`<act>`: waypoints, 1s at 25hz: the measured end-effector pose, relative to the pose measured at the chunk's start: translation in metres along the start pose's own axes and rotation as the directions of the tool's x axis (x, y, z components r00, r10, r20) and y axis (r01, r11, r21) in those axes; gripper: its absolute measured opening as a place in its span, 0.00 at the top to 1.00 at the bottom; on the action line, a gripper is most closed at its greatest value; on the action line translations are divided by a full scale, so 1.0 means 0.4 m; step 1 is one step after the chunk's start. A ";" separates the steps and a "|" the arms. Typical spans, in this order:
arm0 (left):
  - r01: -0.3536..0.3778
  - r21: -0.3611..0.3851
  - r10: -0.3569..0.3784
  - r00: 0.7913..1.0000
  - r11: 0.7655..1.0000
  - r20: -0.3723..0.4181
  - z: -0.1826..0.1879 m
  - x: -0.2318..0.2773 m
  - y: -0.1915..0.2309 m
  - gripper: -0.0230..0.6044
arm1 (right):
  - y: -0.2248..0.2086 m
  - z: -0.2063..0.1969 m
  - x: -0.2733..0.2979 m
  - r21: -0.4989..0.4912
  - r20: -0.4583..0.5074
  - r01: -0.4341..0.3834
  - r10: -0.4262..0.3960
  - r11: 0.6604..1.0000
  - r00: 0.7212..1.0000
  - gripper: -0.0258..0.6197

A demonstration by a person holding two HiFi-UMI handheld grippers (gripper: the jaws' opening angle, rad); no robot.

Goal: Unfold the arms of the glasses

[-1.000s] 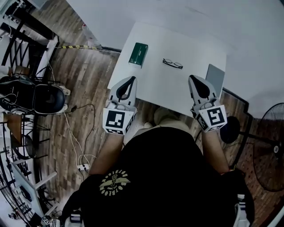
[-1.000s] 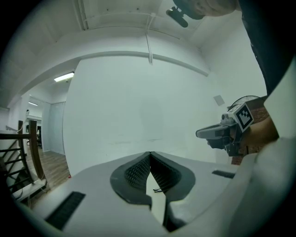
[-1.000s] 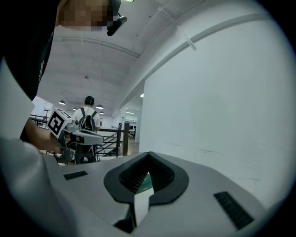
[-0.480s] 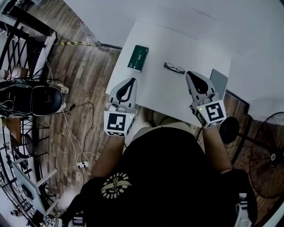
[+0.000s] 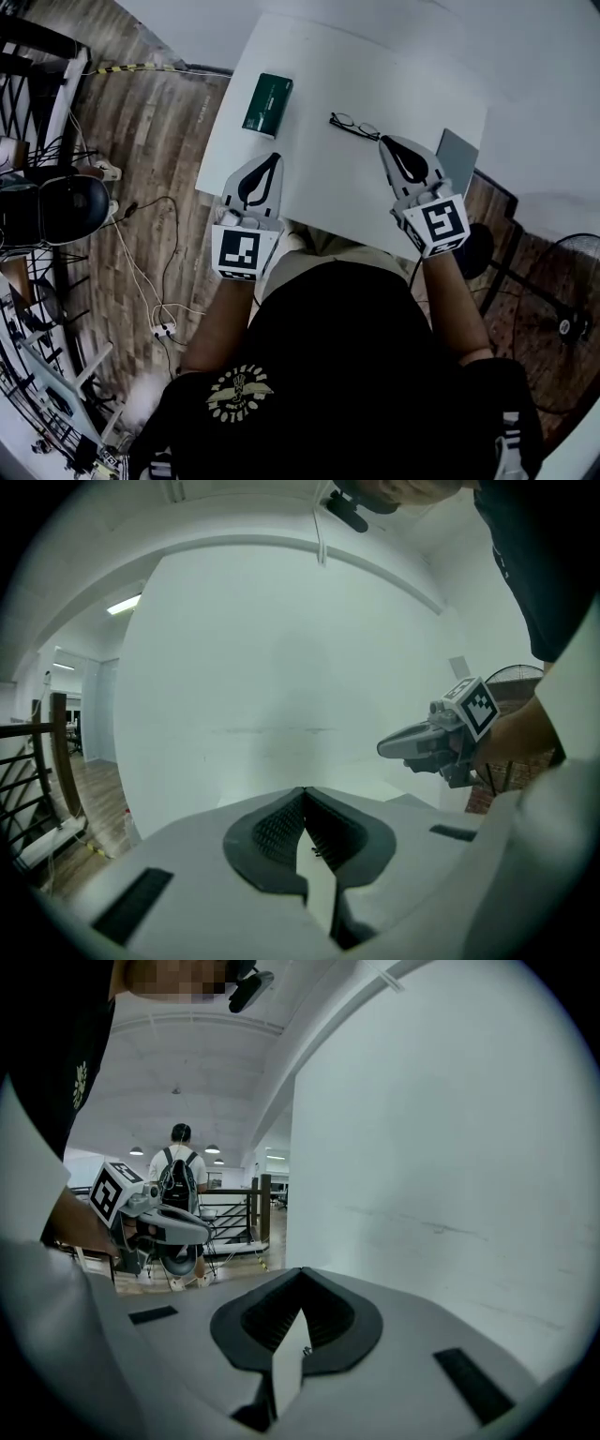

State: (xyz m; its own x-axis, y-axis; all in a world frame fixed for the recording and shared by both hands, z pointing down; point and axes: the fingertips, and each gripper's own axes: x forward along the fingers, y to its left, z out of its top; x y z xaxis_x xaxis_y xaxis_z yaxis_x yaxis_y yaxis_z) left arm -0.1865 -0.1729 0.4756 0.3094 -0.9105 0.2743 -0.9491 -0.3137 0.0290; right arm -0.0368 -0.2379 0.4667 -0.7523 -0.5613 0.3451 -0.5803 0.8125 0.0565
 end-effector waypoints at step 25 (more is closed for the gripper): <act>0.014 -0.007 -0.015 0.992 1.000 -0.122 -0.167 0.112 -0.024 0.95 | -0.055 -0.326 0.213 -0.130 -0.310 -0.126 0.080 0.983 0.947 0.96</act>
State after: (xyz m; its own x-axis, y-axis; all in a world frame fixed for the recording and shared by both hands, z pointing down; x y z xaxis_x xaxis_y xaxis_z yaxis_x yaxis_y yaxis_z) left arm -0.1675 -0.1924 0.5520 0.3136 -0.8662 0.3891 -0.9451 -0.3245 0.0394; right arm -0.0474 -0.2830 0.6172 -0.6626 -0.4176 0.6217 -0.4352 0.8903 0.1342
